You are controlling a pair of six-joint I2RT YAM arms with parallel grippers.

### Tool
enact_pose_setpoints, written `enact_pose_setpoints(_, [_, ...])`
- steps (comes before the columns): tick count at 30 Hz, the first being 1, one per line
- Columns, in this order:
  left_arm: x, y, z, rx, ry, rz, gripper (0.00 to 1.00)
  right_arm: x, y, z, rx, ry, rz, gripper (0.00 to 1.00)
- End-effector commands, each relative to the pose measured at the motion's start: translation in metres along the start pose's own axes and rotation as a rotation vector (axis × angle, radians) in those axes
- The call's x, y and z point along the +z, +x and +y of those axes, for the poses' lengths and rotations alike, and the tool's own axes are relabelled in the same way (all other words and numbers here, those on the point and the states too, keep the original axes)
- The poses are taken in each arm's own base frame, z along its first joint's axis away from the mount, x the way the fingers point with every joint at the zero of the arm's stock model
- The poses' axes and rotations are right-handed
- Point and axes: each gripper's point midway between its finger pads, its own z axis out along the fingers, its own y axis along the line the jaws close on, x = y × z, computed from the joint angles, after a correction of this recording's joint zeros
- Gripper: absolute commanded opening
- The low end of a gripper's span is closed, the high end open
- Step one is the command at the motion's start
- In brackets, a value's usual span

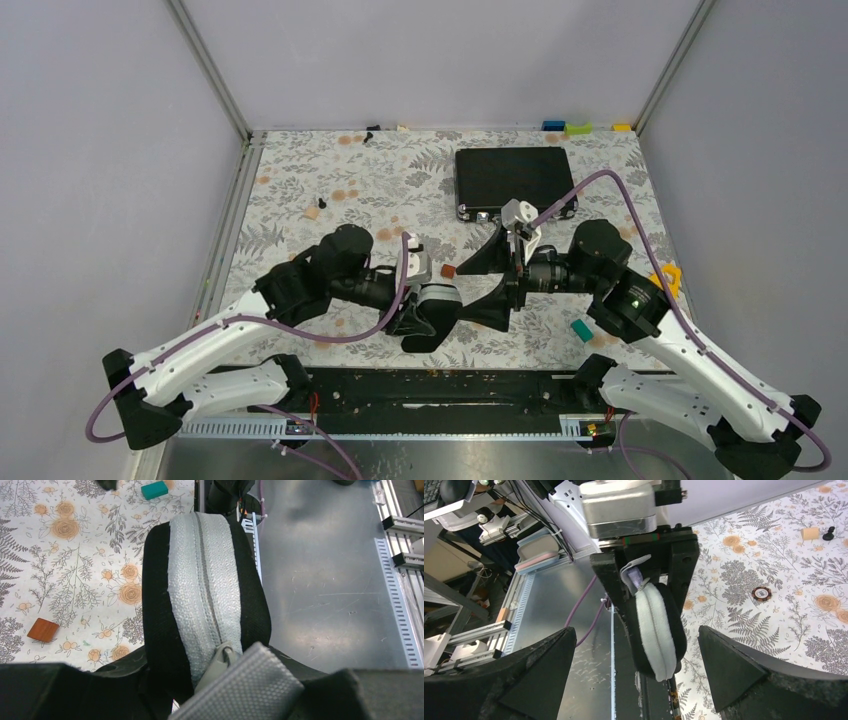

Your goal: Open the umbrella

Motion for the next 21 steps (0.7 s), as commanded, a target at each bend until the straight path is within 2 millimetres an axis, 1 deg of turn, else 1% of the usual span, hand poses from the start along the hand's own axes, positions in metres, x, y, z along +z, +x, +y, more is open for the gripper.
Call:
enact_pose_setpoints(1, [-0.002,-0.031,0.007,0.115,-0.067,-0.067,0.09,0.01,-0.004,-0.007,-0.031,-0.01,-0.042,1.0])
enact_pose_setpoints(3, [0.0,-0.027,0.012,0.121,-0.099,-0.047,0.09,0.014,0.001,-0.011,-0.021,-0.016,-0.026,1.0])
enact_pose_setpoints(7, [0.003,-0.024,0.013,0.124,-0.105,-0.031,0.09,0.022,0.007,-0.004,-0.014,-0.104,-0.019,1.0])
enact_pose_setpoints(9, [0.004,-0.023,0.016,0.118,-0.122,-0.026,0.09,0.025,0.009,-0.004,-0.016,-0.122,-0.035,1.0])
enact_pose_setpoints(11, [0.005,-0.023,0.019,0.115,-0.137,-0.022,0.1,0.027,0.016,-0.006,0.0,-0.131,-0.022,1.0])
enact_pose_setpoints(16, [0.006,-0.023,0.015,0.11,-0.113,-0.024,0.1,0.03,0.036,-0.013,0.04,-0.115,0.026,1.0])
enact_pose_setpoints(21, [0.008,-0.023,0.013,0.101,-0.1,-0.023,0.1,0.028,0.043,-0.012,0.037,-0.123,0.01,1.0])
